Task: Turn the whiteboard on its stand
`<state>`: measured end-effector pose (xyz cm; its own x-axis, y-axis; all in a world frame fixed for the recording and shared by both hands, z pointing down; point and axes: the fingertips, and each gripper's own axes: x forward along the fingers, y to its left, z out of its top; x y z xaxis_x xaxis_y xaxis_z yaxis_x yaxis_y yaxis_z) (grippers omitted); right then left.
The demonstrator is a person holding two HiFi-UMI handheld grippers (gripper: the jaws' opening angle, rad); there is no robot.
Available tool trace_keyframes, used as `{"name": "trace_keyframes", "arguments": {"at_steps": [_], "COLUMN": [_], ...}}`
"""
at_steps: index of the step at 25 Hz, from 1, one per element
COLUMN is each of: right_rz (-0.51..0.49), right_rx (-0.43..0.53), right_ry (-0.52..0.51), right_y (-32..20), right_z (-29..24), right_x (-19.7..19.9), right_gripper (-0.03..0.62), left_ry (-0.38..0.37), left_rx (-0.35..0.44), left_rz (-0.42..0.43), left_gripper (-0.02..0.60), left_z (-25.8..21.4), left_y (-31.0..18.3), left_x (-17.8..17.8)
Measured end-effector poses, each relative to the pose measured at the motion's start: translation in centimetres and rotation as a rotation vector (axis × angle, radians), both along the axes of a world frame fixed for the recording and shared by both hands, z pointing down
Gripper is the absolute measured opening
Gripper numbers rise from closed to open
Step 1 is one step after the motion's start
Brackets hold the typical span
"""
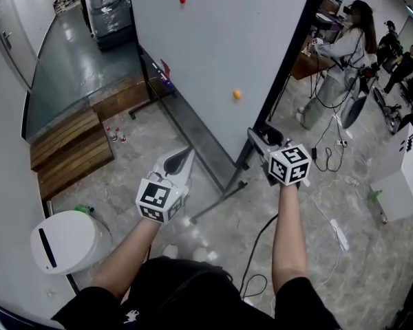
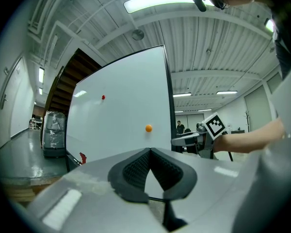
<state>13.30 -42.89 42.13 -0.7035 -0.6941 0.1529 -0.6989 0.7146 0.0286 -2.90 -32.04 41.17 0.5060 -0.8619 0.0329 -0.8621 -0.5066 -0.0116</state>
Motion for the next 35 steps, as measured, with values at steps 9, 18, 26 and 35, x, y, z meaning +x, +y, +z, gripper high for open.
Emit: {"name": "trace_keyframes", "arguments": {"at_steps": [9,18,26,35], "right_rz": [-0.002,0.008,-0.003,-0.006], "right_rx": [-0.013,-0.029,-0.041,-0.048], "right_ry": [0.009,0.019,0.032,0.036], "right_y": [2.5,3.6,4.2,5.2], "right_z": [0.3,-0.3,0.0,-0.1], "right_x": [2.3,4.0,4.0,4.1], "right_gripper": [0.192,0.192,0.193,0.193], "left_ry": [-0.002,-0.001,0.006,0.007], "left_rx": [0.001,0.006,0.009,0.004], "left_rz": [0.015,0.030,0.019,0.040], "left_gripper": [0.003,0.003,0.003,0.003], "left_z": [-0.2,-0.8,-0.6,-0.5], "left_y": [0.6,1.4,0.9,0.2], "left_x": [1.0,1.0,-1.5,-2.8]}}
